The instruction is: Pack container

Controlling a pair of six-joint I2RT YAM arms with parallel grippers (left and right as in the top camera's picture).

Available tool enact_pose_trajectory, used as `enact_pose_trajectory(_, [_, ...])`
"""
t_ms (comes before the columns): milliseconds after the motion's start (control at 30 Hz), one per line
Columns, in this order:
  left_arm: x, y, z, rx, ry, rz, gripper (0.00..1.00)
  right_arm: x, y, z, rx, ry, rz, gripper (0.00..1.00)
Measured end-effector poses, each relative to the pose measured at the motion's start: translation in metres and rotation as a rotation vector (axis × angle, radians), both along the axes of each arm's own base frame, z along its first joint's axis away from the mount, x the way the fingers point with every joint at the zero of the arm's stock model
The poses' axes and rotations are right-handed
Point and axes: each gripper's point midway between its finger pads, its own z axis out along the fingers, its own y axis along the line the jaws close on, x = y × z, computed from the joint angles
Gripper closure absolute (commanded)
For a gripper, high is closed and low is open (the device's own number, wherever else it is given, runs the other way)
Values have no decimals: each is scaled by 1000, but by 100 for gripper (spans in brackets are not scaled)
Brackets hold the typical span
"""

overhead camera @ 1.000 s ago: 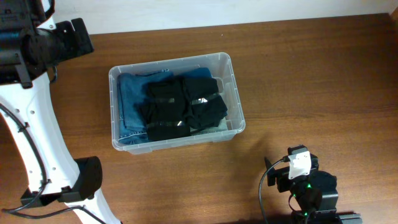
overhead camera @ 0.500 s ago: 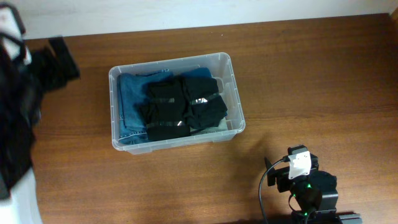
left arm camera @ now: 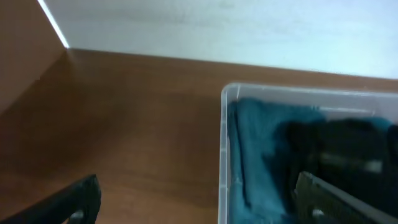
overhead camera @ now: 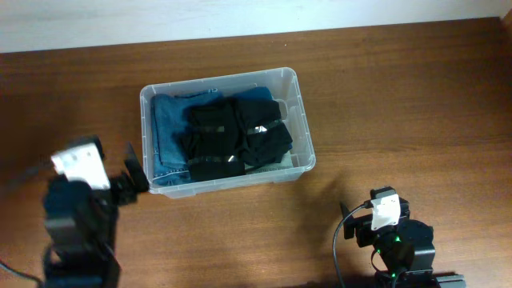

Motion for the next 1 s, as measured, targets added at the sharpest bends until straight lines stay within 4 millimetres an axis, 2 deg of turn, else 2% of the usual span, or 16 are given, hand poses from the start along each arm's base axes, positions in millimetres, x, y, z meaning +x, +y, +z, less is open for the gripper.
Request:
enact_pose_trajectory(233, [-23, -9, -88, -18, 1, -45, 1, 0, 0, 0, 0, 0, 0, 2])
enact_pose_trajectory(333, [-31, -11, -117, -23, 7, -55, 1, 0, 0, 0, 0, 0, 0, 2])
enact_pose_trajectory(433, [-37, -12, -137, -26, 3, -62, 0, 0, 0, 0, 0, 0, 0, 2])
enact_pose_trajectory(700, [-43, -14, -163, -29, -18, -72, 1, 0, 0, 0, 0, 0, 0, 2])
enact_pose_trajectory(1000, [-43, -14, -154, -26, -76, -73, 1, 0, 0, 0, 0, 0, 0, 2])
